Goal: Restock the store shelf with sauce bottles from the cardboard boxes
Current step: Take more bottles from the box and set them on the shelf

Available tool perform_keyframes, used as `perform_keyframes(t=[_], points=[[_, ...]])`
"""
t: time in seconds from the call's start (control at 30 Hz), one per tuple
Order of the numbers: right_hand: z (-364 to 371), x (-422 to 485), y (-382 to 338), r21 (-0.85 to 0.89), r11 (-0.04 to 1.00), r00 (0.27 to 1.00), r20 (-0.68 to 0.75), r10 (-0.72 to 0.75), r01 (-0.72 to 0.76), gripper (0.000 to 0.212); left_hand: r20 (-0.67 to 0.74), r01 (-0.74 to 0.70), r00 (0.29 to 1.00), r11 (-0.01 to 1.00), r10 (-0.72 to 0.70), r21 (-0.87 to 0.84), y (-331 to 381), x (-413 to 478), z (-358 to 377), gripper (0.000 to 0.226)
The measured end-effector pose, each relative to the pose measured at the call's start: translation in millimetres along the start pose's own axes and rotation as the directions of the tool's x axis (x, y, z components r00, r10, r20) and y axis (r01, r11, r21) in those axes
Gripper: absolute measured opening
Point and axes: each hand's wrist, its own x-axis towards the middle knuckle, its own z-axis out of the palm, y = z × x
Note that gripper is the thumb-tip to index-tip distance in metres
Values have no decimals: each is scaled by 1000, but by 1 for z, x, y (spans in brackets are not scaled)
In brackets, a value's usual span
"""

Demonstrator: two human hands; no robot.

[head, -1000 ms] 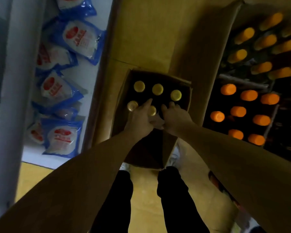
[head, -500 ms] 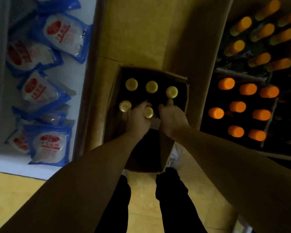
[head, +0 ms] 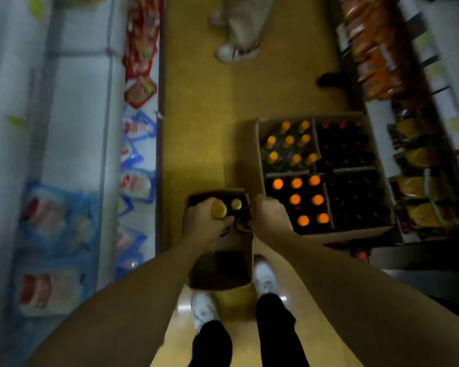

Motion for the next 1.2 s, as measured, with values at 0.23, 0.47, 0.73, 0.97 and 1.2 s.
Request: perform_keyframes(t=[0.23,0.47,0.73,0.97,1.2], points=[[-177,-104,-31,130,988,945,-306,116,-79,23,-72,-234,970,972,234,7,174,-89,-120,45],[-347,-236,-25,503,864,727,-580,368,-37,44,-134,-466,885,845,447,-261,340,-216,-177,35],[-489,-413,25,549,740,331,-833,443,390,34,-163,-717,667,565,727,-408,511,-377,-164,33],[-549,-575,83,423,756,-59,-854,517,500,8,1,-778,396,336,918,-531,614,-527,-117,33],[-535,-725,131,442,805,-360,-731,579,396,27,252,-651,93,251,963,-716,652,-657,-35,37]])
